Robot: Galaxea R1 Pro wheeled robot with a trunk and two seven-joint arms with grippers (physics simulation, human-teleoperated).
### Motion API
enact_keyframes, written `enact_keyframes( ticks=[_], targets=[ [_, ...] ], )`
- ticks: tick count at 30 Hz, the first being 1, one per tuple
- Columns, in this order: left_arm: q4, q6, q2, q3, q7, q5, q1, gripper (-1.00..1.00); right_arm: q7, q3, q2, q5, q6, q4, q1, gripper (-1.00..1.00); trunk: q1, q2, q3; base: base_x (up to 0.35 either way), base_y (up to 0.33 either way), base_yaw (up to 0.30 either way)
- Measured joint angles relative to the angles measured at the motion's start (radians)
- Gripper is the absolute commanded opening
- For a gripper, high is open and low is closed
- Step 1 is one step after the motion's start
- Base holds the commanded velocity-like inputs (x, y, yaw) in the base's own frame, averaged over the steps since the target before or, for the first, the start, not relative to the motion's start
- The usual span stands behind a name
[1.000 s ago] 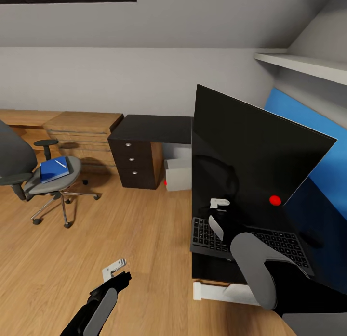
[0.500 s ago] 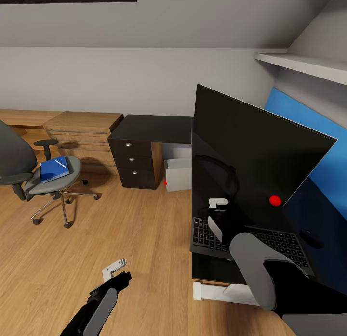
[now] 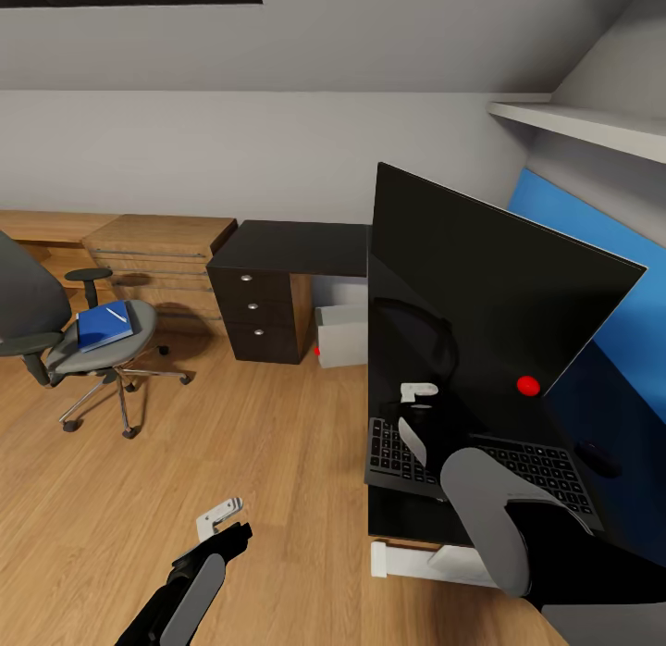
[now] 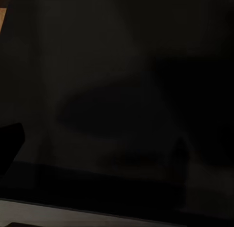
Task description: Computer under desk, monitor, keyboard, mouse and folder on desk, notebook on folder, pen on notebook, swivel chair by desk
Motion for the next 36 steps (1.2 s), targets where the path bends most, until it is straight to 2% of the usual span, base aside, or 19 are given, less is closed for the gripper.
enact_keyframes(
  ticks=[15,36],
  targets=[
    [0.000,0.000,0.000,0.000,-0.001,0.000,0.000,1.00,0.002,0.000,0.002,0.006,0.000,0.001,0.000,1.00,0.000,0.000,0.000,-0.051,0.000,0.000],
    [0.000,0.000,-0.002,-0.001,-0.001,0.000,0.000,1.00,0.003,0.000,0.001,0.006,-0.003,0.002,0.000,1.00,0.000,0.000,0.000,-0.194,0.000,0.000]
  ],
)
